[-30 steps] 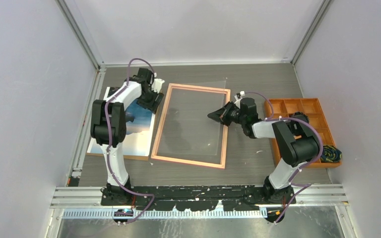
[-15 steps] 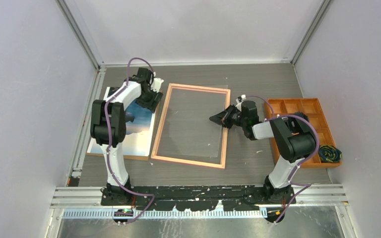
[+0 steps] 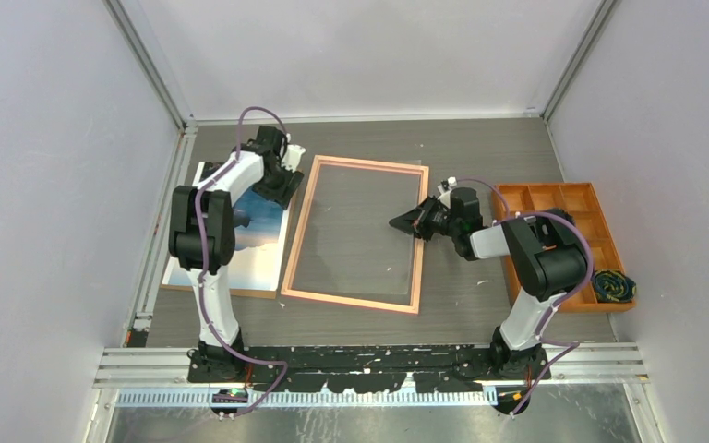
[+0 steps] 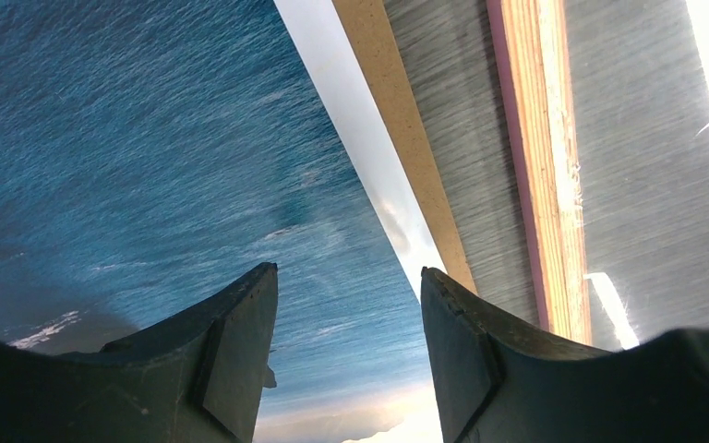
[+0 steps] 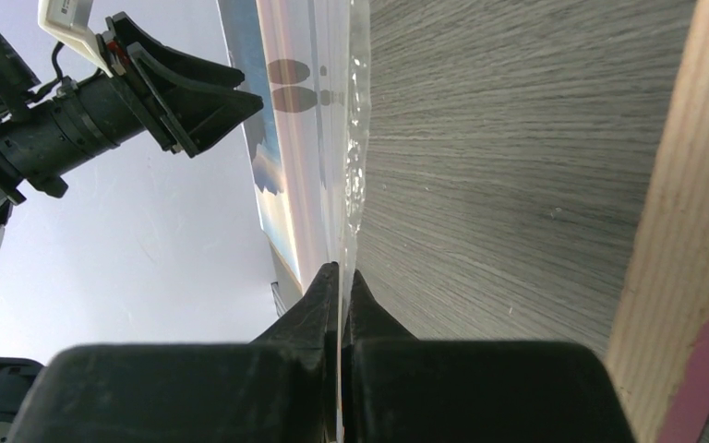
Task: Put the photo into the frame
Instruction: Place the photo frame item in the photo frame.
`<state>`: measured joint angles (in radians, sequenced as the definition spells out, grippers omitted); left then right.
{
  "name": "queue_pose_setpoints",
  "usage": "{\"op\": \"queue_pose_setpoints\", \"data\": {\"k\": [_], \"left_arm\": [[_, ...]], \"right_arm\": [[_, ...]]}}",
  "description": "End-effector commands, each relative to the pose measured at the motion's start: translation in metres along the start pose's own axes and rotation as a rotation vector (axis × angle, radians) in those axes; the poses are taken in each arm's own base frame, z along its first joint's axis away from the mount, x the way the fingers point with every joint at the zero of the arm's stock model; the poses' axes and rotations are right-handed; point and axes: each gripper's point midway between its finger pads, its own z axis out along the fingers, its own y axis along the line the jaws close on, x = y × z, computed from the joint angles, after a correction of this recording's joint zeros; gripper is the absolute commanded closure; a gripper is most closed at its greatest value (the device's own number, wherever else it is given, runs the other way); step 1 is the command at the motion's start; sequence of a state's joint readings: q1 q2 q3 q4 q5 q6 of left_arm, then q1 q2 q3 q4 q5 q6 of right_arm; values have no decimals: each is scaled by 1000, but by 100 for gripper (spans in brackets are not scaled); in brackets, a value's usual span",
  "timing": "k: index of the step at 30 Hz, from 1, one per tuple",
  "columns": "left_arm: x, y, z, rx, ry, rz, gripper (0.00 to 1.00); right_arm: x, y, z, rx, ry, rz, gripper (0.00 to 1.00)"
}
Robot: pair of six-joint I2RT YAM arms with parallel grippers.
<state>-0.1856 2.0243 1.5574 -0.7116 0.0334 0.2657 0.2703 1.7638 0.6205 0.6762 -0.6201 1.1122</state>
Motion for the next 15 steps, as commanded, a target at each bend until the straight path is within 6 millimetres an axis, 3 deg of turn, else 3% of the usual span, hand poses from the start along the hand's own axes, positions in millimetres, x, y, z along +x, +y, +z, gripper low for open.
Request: {"op": "queue_pose_setpoints", "data": {"k": [1, 15], "left_arm": [[-14, 2, -7, -23, -51, 3, 40], [-14, -4, -1, -22, -39, 19, 40]], "right_arm": [[0, 10, 0, -43, 26, -35, 99], [1, 4, 0, -40, 26, -13, 99]]}}
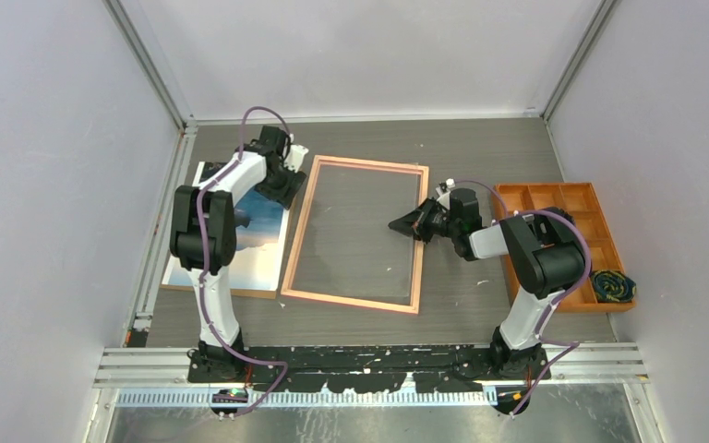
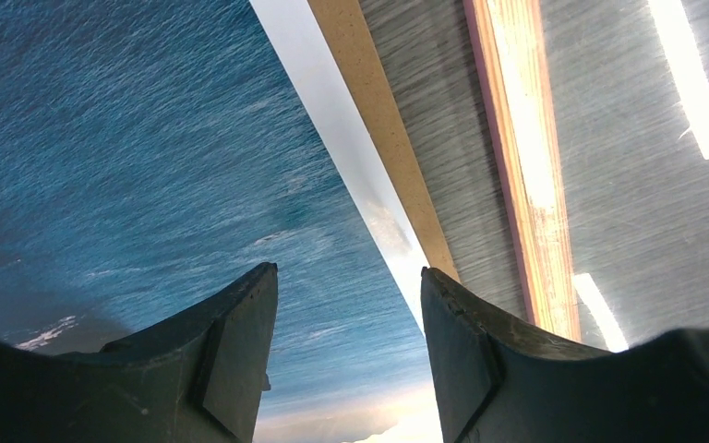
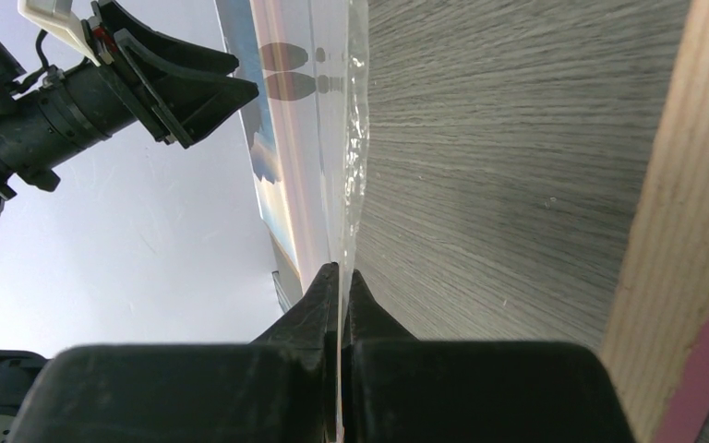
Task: Put the photo into the frame
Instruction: Place the photo frame item in the photo frame.
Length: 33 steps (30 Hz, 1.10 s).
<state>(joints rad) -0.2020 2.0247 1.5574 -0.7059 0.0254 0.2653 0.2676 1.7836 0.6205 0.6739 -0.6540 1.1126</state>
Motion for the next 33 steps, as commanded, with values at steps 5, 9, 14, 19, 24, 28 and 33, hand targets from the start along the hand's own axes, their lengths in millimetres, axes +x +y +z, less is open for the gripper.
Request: {"op": "queue_pose_setpoints", "data": {"k": [5, 9, 14, 19, 24, 28, 33], "left_arm": [[-8, -5, 5, -13, -24, 16, 40], [-8, -9, 8, -9, -23, 26, 40], [-7, -10, 8, -8, -21, 41, 40], [-7, -10, 10, -11, -26, 50, 40], [-5, -10, 14, -11, -20, 48, 40], [-6, -10, 15, -8, -19, 45, 40], [-8, -11, 15, -8, -21, 52, 40]], "right_arm": [[-13, 9, -2, -42, -48, -31, 99], [-17, 7, -1, -38, -68, -28, 99], [-19, 6, 1, -49, -72, -13, 99], [-20, 2, 2, -44, -78, -3, 99], [-23, 0, 1, -50, -94, 7, 99], [-24, 1, 1, -51, -94, 8, 99], [-23, 1, 0, -41, -89, 4, 99]]}}
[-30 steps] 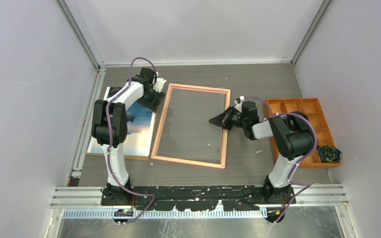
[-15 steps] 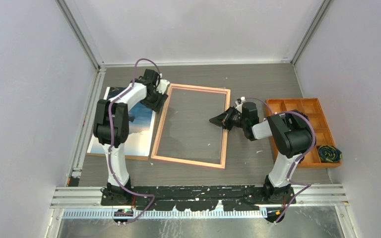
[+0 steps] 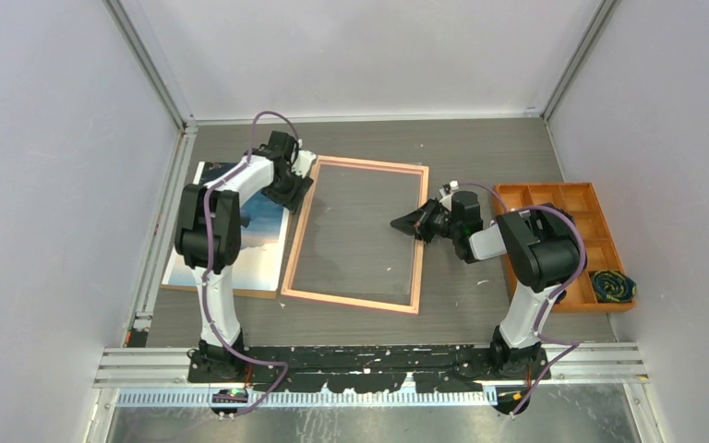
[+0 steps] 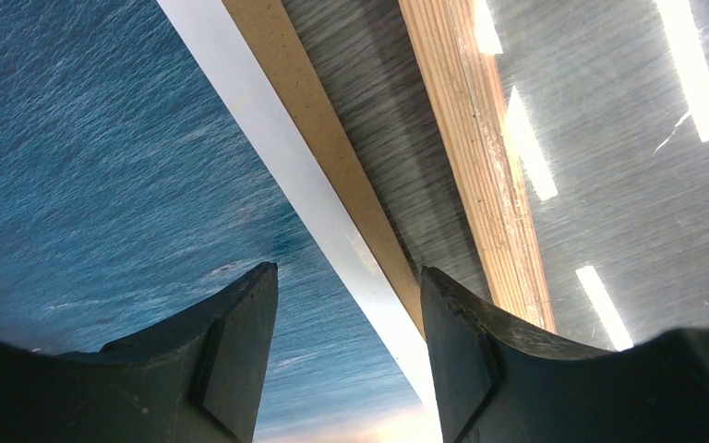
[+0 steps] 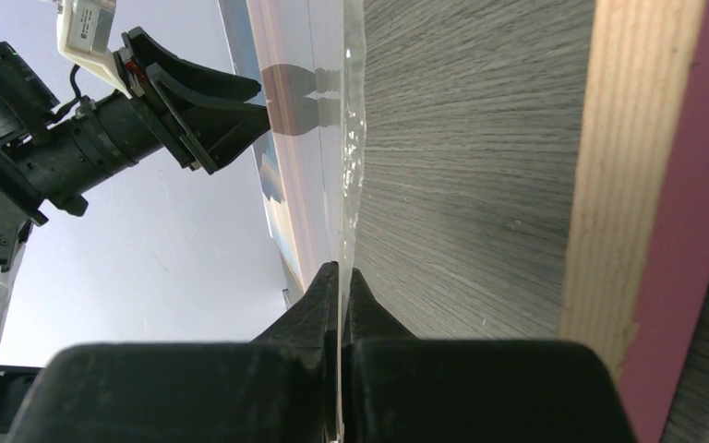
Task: Put the photo into the frame
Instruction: Place the photo frame item in the photo frame.
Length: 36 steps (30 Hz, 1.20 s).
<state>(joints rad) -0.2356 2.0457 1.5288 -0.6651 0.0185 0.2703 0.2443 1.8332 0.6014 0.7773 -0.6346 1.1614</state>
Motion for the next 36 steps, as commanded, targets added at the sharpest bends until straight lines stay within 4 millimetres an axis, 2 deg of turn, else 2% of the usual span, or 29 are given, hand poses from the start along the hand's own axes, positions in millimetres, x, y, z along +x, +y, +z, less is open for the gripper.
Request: {"op": "queue_pose_setpoints", "data": {"k": [1, 8, 18, 20, 31, 36], "left_arm": [[-10, 4, 1, -18, -27, 15, 40], [-11, 0, 3, -15, -25, 22, 40], [-13, -7, 5, -10, -30, 37, 39], [-13, -1, 4, -42, -25, 32, 39], [-12, 0, 3, -49, -23, 36, 39], [-12, -2, 3, -43, -24, 40, 39]], "right_arm": [[-10, 8, -1, -21, -34, -32, 99], [-2, 5, -1, -12, 13, -33, 99], [-1, 8, -3, -8, 18, -41, 99], [-1, 9, -3, -8, 20, -45, 99], [-1, 6, -3, -1, 24, -46, 99], [-4, 25, -5, -84, 2, -69, 99]]}}
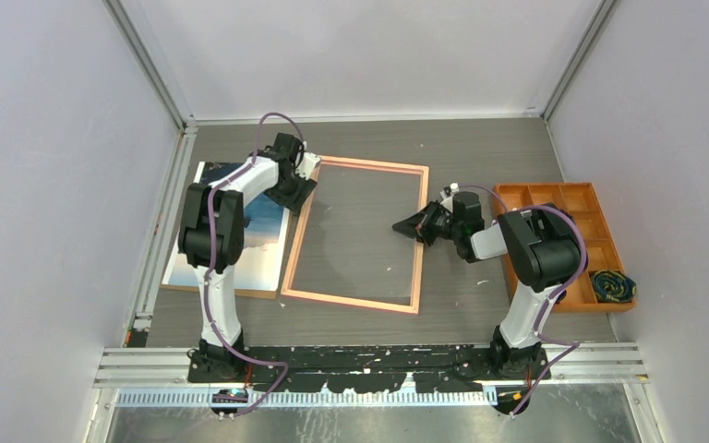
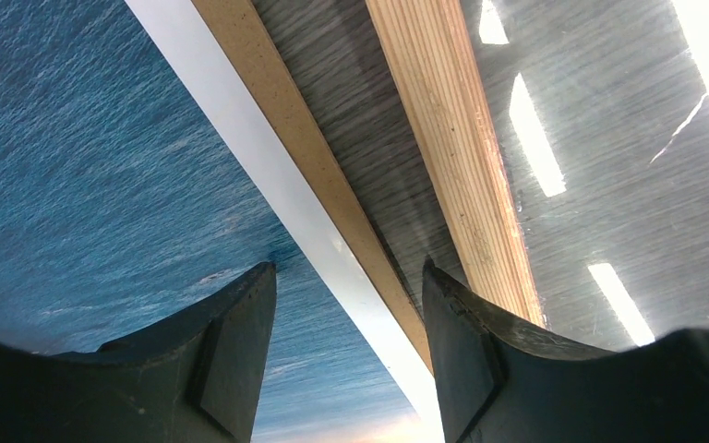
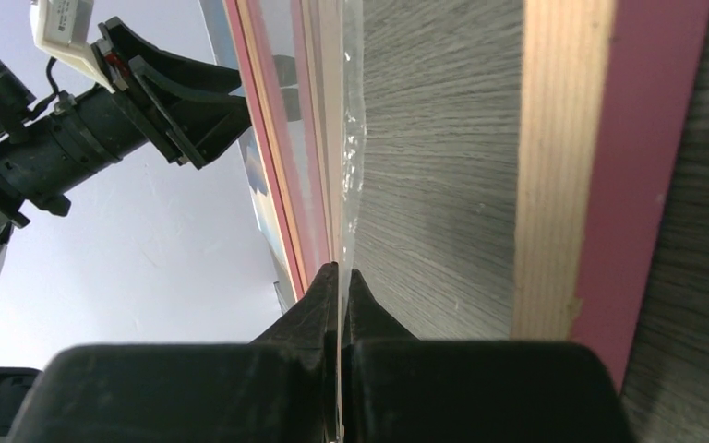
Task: Put the photo into the frame
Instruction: Place the photo frame item in the photo frame.
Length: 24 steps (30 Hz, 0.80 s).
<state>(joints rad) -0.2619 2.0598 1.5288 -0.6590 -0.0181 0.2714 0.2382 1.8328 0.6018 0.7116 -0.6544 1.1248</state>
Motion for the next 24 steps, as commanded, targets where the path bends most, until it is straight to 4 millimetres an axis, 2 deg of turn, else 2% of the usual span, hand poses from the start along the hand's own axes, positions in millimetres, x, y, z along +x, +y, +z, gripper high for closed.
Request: {"op": "queue_pose_setpoints", "data": {"k": [1, 8, 11, 17, 24], "left_arm": [[-12, 3, -2, -18, -40, 13, 39], [-12, -4, -2, 15, -49, 16, 39], [-14, -9, -4, 43, -63, 18, 39], [-14, -9, -5, 44, -63, 21, 39], [-14, -8, -6, 40, -66, 22, 39]], "right_arm": [[-10, 43, -5, -148, -33, -86, 99], [-10, 92, -18, -357, -40, -88, 99], [-9, 95, -18, -370, -33, -102, 99], [-9, 88, -14, -359, -23, -90, 99], [-5, 90, -15, -383, 0, -84, 99]]}}
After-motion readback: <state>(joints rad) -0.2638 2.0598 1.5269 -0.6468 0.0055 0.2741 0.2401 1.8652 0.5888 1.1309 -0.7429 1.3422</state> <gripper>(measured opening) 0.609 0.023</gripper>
